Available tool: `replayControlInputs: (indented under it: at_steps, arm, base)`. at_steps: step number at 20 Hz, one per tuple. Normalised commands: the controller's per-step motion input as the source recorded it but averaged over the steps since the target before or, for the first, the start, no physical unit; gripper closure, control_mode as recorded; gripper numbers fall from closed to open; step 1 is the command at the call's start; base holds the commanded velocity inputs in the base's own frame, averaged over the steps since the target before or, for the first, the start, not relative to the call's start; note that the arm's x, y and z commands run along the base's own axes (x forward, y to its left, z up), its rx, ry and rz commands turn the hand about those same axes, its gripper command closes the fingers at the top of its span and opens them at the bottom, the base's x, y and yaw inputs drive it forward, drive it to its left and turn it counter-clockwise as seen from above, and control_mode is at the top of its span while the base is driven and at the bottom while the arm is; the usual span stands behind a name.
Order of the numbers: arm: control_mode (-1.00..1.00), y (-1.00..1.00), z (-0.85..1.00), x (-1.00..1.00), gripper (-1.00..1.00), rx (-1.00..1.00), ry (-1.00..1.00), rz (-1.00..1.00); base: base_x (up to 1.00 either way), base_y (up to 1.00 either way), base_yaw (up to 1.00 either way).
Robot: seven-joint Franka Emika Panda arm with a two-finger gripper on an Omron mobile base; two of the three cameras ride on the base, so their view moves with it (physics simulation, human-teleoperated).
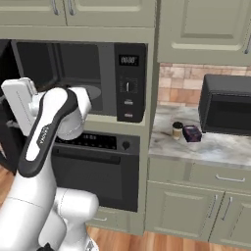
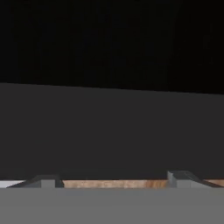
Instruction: Open the microwave door.
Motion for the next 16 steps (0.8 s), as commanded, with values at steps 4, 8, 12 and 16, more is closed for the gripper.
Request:
replayControlInputs:
  at_steps: [4, 8, 12, 16]
  arm:
    - [-1.00, 1.00, -0.25, 0.21, -1.00, 0.00, 0.00, 0.16]
    - [-1.00, 1.00, -0.31, 0.55, -1.00, 0.00, 0.00, 0.08]
    - [-1.00, 1.00, -0.24, 0.71, -1.00, 0.00, 0.00, 0.02]
    - [-1.00, 1.00, -0.14, 0.64, -1.00, 0.00, -0.10, 0.00]
  base:
    - [0.00, 0.00, 0.00]
    - [0.00, 0.00, 0.00]
    - [0.00, 0.00, 0.00]
    - [0.00, 0.00, 0.00]
